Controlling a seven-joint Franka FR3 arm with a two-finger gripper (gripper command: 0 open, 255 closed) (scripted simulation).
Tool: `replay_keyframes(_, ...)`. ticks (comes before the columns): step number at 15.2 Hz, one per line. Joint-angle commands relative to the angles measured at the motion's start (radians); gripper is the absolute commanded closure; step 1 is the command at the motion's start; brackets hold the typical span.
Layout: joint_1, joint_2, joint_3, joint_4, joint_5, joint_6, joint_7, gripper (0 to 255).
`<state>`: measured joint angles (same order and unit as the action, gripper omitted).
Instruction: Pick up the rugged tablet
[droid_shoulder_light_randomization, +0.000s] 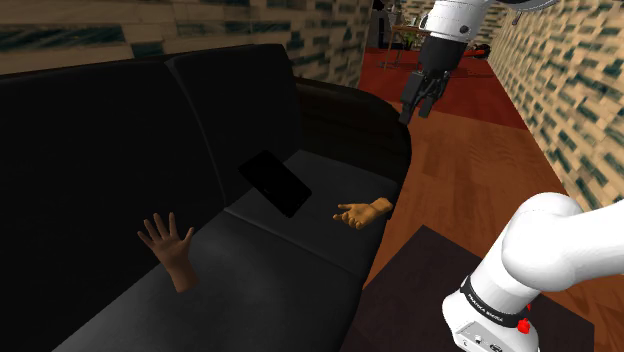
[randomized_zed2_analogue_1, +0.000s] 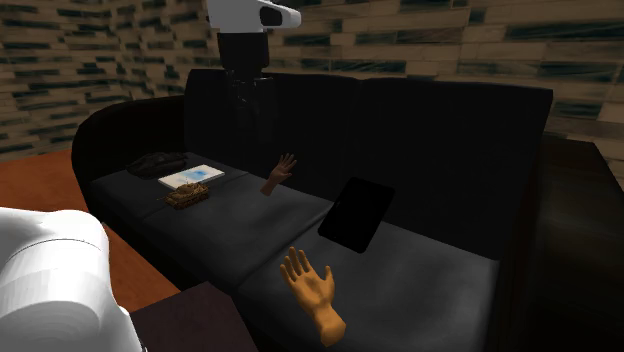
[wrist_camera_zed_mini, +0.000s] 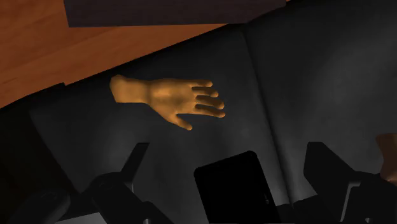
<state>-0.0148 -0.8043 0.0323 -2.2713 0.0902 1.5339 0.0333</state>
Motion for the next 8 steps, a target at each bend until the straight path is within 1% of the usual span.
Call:
replay_keyframes(1,0.000,0.000,0.000,0.000,0.000,0.000,0.000,0)
replay_keyframes(5,-0.007,0.059,0.157,-0.009,-0.039,0.104,0.133,0)
replay_keyframes(8,-0.024,0.127,0.277,0.002,-0.086,0.172,0.242,0)
